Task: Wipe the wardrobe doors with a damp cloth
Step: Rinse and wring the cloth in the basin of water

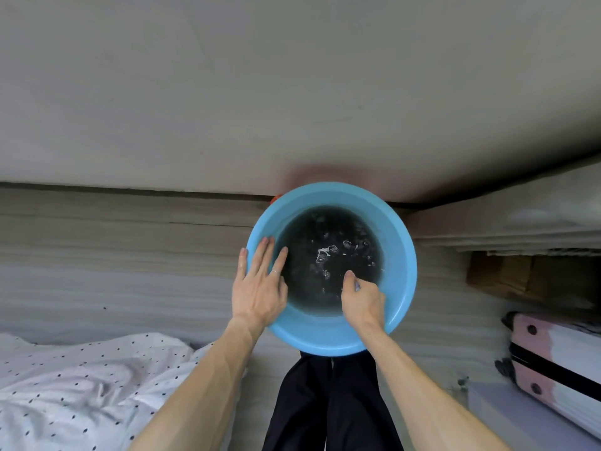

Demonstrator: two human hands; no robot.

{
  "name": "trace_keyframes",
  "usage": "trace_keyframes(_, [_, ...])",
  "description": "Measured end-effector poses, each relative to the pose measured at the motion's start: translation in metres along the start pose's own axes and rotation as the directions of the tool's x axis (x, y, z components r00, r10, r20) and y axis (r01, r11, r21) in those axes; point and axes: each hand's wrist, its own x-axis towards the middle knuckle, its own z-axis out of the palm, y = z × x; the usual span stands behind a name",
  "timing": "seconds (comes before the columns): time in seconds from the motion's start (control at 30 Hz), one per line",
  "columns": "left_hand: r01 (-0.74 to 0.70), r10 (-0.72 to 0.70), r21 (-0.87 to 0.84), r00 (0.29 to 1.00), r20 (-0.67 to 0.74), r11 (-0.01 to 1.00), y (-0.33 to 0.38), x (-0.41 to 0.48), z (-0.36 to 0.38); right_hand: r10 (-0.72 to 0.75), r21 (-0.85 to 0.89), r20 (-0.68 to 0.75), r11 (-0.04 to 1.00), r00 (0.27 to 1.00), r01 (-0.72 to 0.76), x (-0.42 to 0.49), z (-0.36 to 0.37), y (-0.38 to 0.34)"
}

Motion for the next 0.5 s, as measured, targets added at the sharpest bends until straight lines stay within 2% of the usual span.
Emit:
trace_keyframes(0.27, [0.003, -0.004, -0.022, 1.000, -0.027, 1.000, -0.0017, -0.0001, 0.0034, 0.077, -0.042, 0.001, 0.996, 0.997, -0.077, 0.0036, 0.0058, -0.0016])
trace_keyframes(0.5, [0.012, -0.012, -0.003, 1.000, 0.012, 1.000, -0.0022, 0.0008, 0.0060, 0.100, 0.024, -0.010, 0.995, 0.995, -0.100, 0.0064, 0.0056, -0.0031])
